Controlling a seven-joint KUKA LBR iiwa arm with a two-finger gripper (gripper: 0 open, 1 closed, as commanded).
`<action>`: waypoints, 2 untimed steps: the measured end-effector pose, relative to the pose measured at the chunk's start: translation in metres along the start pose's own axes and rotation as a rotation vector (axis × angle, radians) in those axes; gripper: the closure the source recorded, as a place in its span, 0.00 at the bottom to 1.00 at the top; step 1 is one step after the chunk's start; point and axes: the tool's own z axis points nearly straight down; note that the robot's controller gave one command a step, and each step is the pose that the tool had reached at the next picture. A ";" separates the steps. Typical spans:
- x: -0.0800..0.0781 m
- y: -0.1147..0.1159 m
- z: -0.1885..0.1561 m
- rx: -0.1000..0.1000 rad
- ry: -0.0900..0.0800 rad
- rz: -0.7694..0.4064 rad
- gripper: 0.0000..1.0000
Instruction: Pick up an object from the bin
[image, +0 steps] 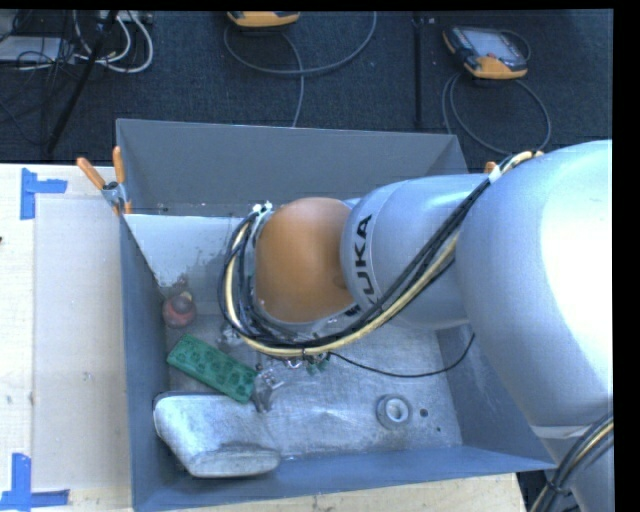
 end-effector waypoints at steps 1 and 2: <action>0.021 0.028 0.000 0.000 -0.001 0.161 0.00; 0.022 0.029 -0.001 -0.002 -0.001 0.164 1.00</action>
Offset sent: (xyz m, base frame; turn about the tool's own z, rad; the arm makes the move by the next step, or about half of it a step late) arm -0.0327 0.0174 -0.0010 0.1594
